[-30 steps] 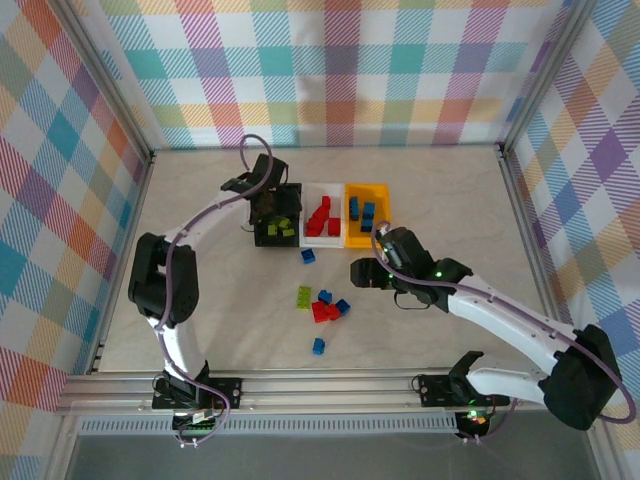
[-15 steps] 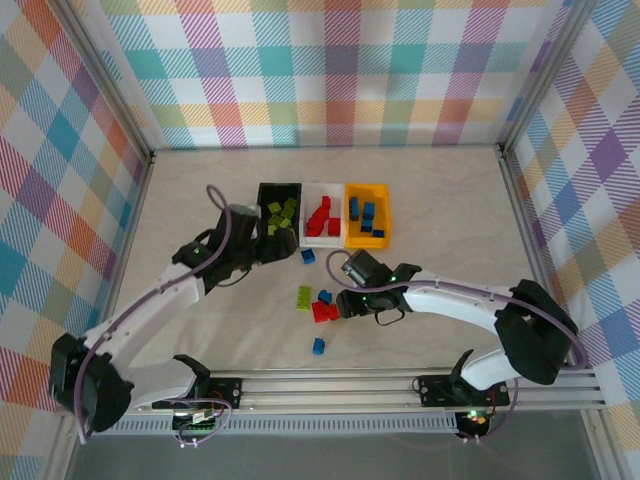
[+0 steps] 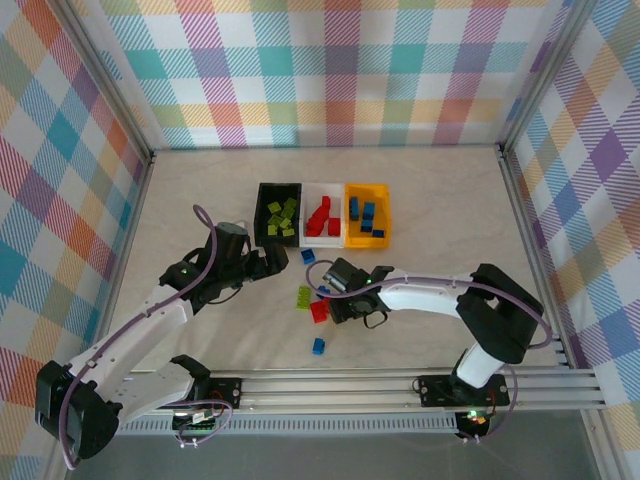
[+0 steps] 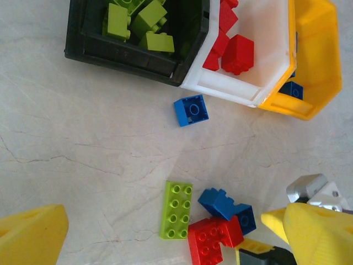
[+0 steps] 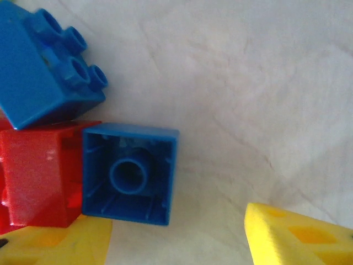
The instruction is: Sort the legos into containers by color
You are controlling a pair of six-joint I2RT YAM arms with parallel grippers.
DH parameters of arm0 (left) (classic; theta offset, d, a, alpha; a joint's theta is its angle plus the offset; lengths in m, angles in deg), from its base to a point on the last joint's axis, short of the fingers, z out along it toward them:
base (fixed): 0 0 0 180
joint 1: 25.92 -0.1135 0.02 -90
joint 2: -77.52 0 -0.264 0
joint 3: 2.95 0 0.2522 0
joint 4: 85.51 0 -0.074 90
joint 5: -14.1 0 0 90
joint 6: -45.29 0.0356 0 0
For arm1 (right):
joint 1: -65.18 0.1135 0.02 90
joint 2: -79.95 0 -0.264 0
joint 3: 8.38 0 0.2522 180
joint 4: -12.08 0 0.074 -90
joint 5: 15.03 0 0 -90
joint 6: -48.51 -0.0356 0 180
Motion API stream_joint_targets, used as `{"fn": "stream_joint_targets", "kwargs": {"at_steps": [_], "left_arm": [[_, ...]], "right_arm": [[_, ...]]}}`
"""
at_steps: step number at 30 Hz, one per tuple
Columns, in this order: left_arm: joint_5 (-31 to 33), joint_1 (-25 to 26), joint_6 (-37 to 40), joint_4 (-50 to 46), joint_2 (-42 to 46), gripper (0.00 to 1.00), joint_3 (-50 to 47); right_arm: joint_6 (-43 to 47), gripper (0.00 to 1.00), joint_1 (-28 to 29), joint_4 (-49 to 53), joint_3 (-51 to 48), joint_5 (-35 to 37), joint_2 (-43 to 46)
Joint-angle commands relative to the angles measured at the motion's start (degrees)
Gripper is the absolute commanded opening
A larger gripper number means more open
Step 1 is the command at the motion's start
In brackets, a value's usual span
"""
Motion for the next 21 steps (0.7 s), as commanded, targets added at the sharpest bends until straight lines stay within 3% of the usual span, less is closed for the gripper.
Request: {"fn": "stream_joint_targets", "kwargs": {"at_steps": [1,13,21], "left_arm": [[-0.53,-0.18,-0.46,-0.85,0.72,1.0,-1.47],[-0.52,-0.16,-0.4,-1.32,1.08,1.0,-2.7],[-0.63,-0.22,-0.39,-1.45,0.98,1.0,-2.56]], "right_arm": [[1.08,0.63,-0.65,-2.01,3.19,1.73,-2.52],[2.41,0.66,-1.76,-5.44,4.17,-1.04,-4.77],[2.27,0.48,-2.38,-6.01,3.25,-2.74,-4.49]]}}
